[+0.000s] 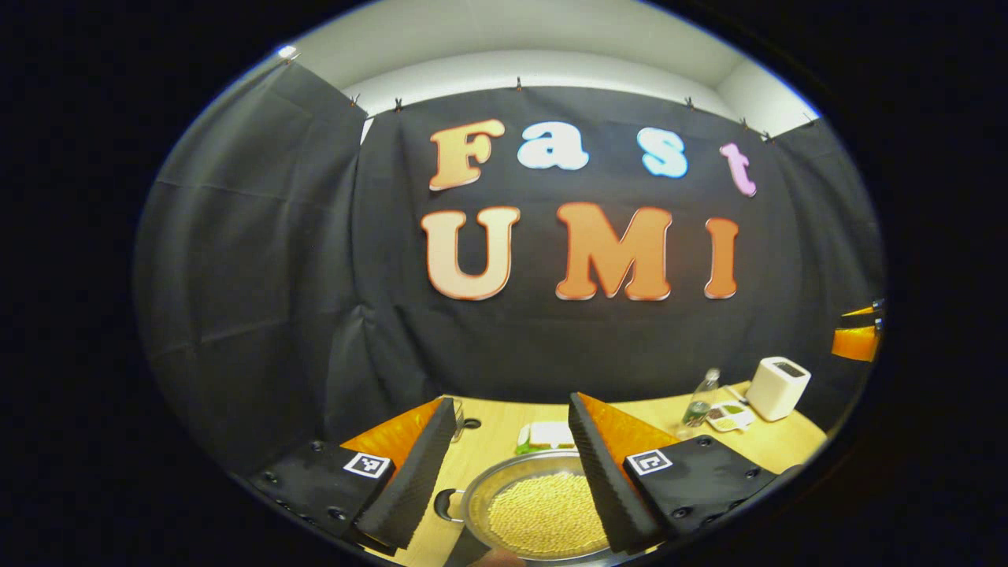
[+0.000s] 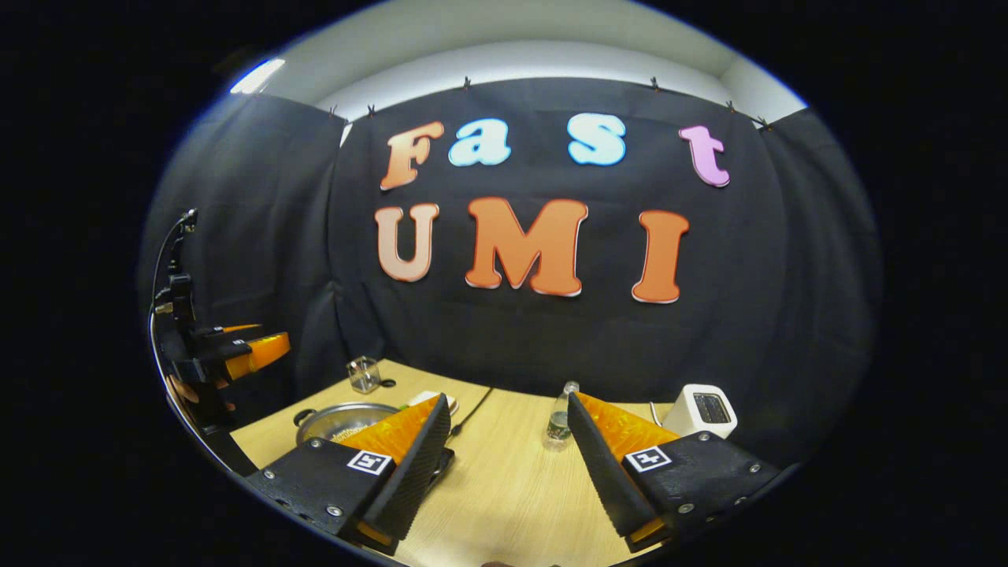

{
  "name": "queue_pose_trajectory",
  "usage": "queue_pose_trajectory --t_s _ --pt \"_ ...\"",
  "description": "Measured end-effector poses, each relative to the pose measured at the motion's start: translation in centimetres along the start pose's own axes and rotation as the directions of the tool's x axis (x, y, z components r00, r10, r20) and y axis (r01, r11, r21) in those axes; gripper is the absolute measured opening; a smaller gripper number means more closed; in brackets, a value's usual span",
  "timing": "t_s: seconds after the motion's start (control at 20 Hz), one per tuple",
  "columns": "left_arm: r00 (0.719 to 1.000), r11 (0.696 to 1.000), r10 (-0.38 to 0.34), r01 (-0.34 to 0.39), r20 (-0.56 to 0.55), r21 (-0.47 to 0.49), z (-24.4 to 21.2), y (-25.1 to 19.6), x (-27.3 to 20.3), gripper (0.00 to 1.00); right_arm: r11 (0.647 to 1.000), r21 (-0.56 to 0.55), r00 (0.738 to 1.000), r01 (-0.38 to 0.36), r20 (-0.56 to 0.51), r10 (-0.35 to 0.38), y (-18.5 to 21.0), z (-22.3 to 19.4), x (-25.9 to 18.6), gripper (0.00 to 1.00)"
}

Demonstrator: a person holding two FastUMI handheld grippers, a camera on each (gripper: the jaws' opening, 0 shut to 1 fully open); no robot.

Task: First push the handle of the pot to place it horizontally, then grasp the pot with both hands and set it on the induction cooktop.

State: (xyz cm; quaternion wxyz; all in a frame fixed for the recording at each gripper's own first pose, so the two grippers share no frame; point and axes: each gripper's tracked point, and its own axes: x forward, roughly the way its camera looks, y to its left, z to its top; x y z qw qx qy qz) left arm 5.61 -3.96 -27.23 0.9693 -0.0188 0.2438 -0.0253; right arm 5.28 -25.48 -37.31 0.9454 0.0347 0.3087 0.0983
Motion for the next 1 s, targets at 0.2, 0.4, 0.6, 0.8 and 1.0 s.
queue_pose_trajectory --t_s 0.2,0.4,0.6,0.8,1.0 --pt "0.997 0.999 -0.047 0.046 0.066 0.019 4.9 -3.5 -3.2 0.96 0.996 -0.058 0.988 0.071 0.142 -0.062 -3.3 4.8 -4.2 0.94" --pt "0.985 0.998 -0.043 0.036 0.168 0.045 11.2 -4.0 -6.0 0.90 0.975 -0.152 0.961 0.165 0.248 -0.124 -5.7 9.6 -8.6 0.98" --pt "0.968 0.999 -0.033 0.038 0.250 -0.013 17.6 -3.0 -9.1 0.92 0.969 -0.126 0.936 0.213 0.312 -0.165 -6.8 12.5 -12.3 0.95" --pt "0.948 0.998 0.000 0.018 0.319 -0.053 20.6 -1.7 -12.4 0.97 0.961 -0.111 0.911 0.252 0.363 -0.197 -7.7 14.3 -14.6 0.95" --pt "0.920 0.999 0.032 -0.030 0.392 -0.013 24.1 -0.7 -15.4 0.97 0.964 -0.123 0.894 0.234 0.418 -0.163 -6.7 16.2 -16.8 0.95"
